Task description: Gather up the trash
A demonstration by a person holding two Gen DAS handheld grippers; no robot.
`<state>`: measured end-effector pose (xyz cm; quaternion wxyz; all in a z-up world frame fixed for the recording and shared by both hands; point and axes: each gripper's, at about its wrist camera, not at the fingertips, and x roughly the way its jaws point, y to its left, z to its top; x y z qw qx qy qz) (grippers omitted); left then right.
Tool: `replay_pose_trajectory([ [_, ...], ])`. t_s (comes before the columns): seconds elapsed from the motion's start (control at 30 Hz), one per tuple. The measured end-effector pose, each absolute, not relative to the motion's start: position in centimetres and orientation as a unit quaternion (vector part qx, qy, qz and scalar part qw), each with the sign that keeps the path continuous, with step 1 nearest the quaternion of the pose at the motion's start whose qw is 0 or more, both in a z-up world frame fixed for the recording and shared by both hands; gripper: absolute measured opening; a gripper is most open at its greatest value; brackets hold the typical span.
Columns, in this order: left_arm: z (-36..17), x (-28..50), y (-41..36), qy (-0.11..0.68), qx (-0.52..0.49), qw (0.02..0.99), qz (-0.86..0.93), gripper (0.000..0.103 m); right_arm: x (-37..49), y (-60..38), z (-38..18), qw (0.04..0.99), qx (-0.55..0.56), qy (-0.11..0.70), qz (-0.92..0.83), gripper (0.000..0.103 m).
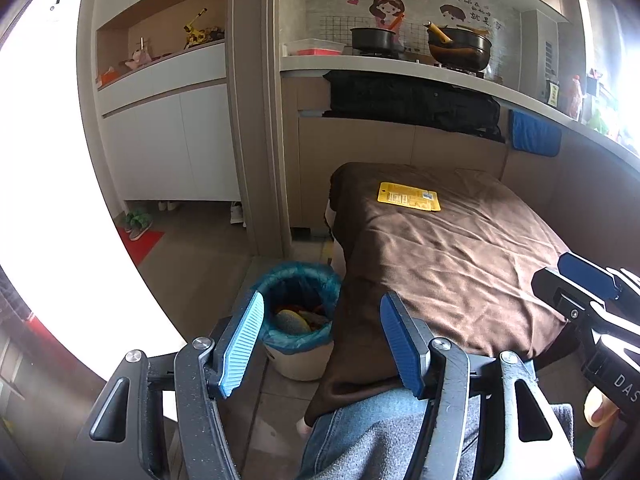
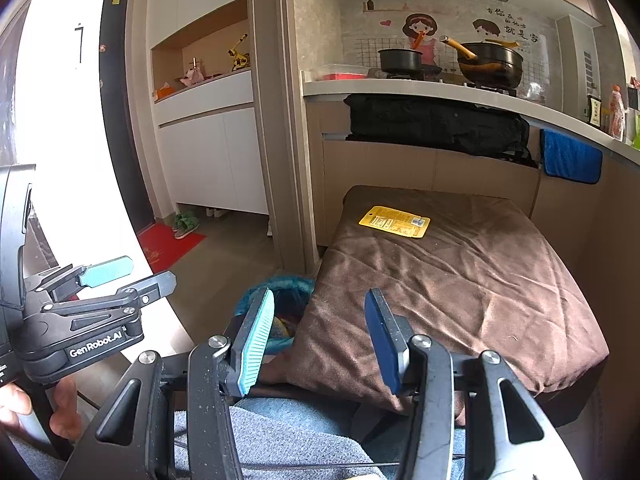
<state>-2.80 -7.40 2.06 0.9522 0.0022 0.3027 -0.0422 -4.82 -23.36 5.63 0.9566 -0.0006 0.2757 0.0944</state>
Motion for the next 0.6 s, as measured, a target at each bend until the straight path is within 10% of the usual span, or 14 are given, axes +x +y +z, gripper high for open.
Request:
replay_pose_trajectory([
  [0.6,2.1,-2.7,-6.2,0.304,0.006,0.951,-0.048,0.060,-4.7,-22.9,5.7,0.955,0.002,0.280,0.096,0.045],
])
